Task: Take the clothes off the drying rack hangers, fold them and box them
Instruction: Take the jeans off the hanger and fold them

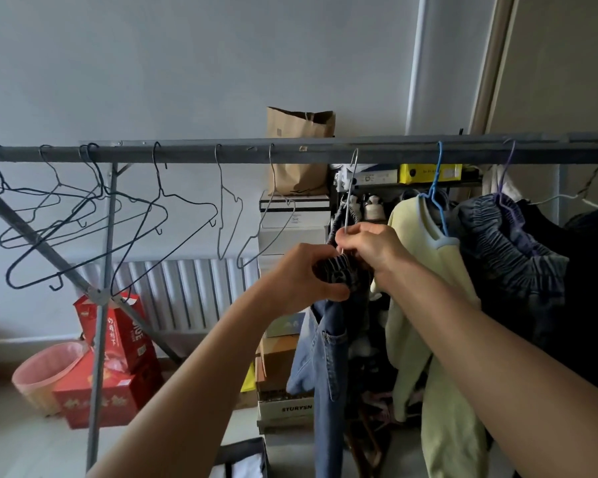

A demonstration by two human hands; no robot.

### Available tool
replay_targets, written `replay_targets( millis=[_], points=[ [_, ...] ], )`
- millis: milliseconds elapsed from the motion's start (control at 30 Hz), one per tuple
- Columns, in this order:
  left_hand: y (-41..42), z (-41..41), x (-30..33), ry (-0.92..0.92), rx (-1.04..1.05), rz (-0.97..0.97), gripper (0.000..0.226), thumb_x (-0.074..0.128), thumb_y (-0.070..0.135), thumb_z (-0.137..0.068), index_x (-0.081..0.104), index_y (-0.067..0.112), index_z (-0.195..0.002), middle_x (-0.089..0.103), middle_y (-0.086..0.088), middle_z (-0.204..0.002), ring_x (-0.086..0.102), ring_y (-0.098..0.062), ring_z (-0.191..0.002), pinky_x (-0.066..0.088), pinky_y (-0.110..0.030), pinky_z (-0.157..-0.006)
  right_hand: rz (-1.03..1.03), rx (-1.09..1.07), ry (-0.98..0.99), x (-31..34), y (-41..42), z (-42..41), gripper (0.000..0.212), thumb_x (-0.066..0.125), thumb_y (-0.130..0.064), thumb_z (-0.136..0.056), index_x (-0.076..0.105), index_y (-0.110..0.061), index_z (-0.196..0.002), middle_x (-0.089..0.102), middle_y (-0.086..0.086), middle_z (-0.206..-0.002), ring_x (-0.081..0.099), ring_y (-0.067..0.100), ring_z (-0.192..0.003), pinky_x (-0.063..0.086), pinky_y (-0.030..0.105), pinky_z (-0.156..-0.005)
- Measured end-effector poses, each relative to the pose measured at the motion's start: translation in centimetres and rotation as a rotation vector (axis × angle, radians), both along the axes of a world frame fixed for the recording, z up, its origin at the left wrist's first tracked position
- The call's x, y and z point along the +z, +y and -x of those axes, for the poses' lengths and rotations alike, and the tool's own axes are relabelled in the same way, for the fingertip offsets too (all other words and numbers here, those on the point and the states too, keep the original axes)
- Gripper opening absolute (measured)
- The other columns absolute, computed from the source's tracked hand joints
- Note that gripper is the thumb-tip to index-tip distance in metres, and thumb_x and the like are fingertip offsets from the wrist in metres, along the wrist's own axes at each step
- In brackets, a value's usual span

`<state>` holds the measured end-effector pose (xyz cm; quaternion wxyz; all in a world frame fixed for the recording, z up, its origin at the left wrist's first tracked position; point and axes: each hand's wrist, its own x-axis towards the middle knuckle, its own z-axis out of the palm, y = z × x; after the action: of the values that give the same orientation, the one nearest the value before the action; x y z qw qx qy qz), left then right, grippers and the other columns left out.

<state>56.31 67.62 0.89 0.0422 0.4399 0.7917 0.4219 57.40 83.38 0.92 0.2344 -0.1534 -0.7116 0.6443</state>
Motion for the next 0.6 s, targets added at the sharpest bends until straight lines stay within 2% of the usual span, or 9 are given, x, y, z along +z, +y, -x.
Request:
replay_targets(
  millis=[33,100,167,233,267,367,433,500,600],
  points=[
    [-0.4,-0.1,-0.2,0.031,0.003,0.006,0.026,0.081,0.011,-0.074,0.064,0.03,-0.08,0.07,-0.003,-0.081,0.068,-0.02,-0.077,0.059,-0.035,-0.072,0.005,0.016,-0.003,-0.3,-0.2,0.0,0.011,0.072,-0.013,-0.084,0.065,-0.012,-0.075,0.068,0.005,-0.073,0.061,0.022,-0.076,0.051,0.038,-0.083],
    [-1.2,-0.5,-0.5,0.06,-0.009,0.011,0.025,0.083,0.015,-0.073,0.066,0.03,-0.081,0.071,0.0,-0.083,0.069,-0.017,-0.079,0.059,-0.034,-0.072,0.014,0.029,-0.012,-0.6,-0.7,0.0,0.014,0.069,-0.011,-0.086,0.063,-0.011,-0.073,0.064,0.002,-0.062,0.056,0.012,-0.055,0.048,0.026,-0.059],
    [-2.2,-1.4,-1.0,0.06,-0.062,0.059,0.026,0.084,0.015,-0.072,0.066,0.028,-0.086,0.069,0.01,-0.083,0.066,0.001,-0.077,0.055,-0.017,-0.068,0.056,0.004,-0.014,-0.4,-0.7,0.3,0.018,0.066,-0.009,-0.086,0.06,-0.01,-0.069,0.059,0.0,-0.055,0.045,0.006,-0.039,0.035,0.02,-0.042],
    [-3.1,-2.6,-2.0,0.061,-0.123,0.177,0.029,0.083,0.017,-0.073,0.066,0.029,-0.092,0.063,0.022,-0.083,0.059,0.017,-0.076,0.045,-0.002,-0.067,0.212,0.028,-0.027,0.4,0.1,0.6,0.02,0.061,-0.006,-0.085,0.055,-0.008,-0.066,0.05,0.001,-0.053,0.037,0.006,-0.032,0.028,0.018,-0.036],
    [-3.4,-3.1,-2.6,0.056,-0.147,0.215,0.027,0.083,0.018,-0.073,0.066,0.027,-0.093,0.062,0.024,-0.081,0.059,0.017,-0.075,0.043,-0.001,-0.066,0.297,0.089,-0.058,0.9,0.5,0.6,0.019,0.056,-0.005,-0.086,0.052,-0.008,-0.067,0.046,0.0,-0.052,0.035,0.006,-0.03,0.025,0.016,-0.033],
    [-3.9,-3.1,-4.2,-0.018,-0.139,0.161,0.015,0.081,0.019,-0.077,0.067,0.017,-0.085,0.069,0.01,-0.079,0.066,-0.001,-0.072,0.054,-0.018,-0.068,0.297,0.337,-0.284,1.6,0.4,-0.3,0.02,0.045,-0.007,-0.095,0.048,-0.011,-0.076,0.044,-0.006,-0.043,0.031,0.003,-0.026,0.017,0.014,-0.03],
    [-4.0,-1.8,-4.9,-0.041,-0.042,0.11,0.01,0.078,0.023,-0.08,0.068,0.021,-0.08,0.067,0.006,-0.072,0.063,-0.008,-0.066,0.053,-0.027,-0.065,0.23,0.426,-0.41,2.1,-0.1,-1.0,0.017,0.043,-0.012,-0.098,0.05,-0.009,-0.082,0.041,-0.006,-0.041,0.028,0.003,-0.026,0.016,0.014,-0.029],
    [-4.1,-0.3,-5.9,0.067,0.076,0.137,0.016,0.074,0.03,-0.083,0.062,0.031,-0.073,0.059,0.012,-0.065,0.055,-0.005,-0.063,0.047,-0.026,-0.063,0.182,0.501,-0.468,3.5,-0.4,-1.8,0.015,0.043,-0.014,-0.098,0.053,-0.007,-0.09,0.037,-0.006,-0.041,0.025,0.003,-0.025,0.018,0.015,-0.026],
    [-4.2,1.1,-7.4,0.208,0.238,0.22,0.015,0.069,0.042,-0.084,0.066,0.028,-0.082,0.062,0.011,-0.076,0.055,-0.011,-0.079,0.05,-0.033,-0.075,0.129,0.577,-0.417,6.8,-0.5,-3.4,0.015,0.042,-0.014,-0.099,0.053,-0.006,-0.094,0.035,-0.006,-0.041,0.024,0.003,-0.027,0.018,0.015,-0.026]
  ],
)
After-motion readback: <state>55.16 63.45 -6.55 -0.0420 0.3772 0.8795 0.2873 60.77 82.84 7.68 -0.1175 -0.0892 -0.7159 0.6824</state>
